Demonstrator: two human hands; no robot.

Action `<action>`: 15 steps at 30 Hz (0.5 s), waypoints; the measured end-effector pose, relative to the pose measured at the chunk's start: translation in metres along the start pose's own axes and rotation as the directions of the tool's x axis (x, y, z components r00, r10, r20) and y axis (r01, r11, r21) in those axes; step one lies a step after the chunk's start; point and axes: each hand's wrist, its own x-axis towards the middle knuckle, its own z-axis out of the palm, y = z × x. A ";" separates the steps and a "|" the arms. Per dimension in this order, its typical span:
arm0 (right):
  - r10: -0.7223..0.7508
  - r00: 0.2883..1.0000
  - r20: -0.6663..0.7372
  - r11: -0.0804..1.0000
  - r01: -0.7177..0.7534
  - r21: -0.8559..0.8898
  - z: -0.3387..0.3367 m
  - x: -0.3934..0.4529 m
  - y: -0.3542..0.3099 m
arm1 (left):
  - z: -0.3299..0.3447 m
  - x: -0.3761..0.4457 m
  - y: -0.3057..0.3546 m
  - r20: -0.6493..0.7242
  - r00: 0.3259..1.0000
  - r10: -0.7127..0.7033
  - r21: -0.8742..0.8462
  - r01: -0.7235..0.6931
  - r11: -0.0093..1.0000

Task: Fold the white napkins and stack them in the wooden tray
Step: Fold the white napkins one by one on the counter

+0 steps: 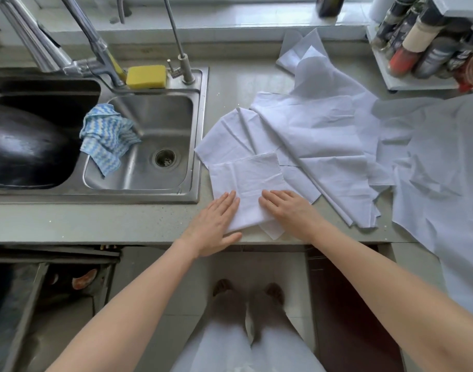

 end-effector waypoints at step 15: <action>0.626 0.698 0.348 0.410 -0.675 0.614 -0.030 0.037 0.028 | -0.045 0.029 -0.027 0.047 0.912 -0.408 -0.749 0.302 0.589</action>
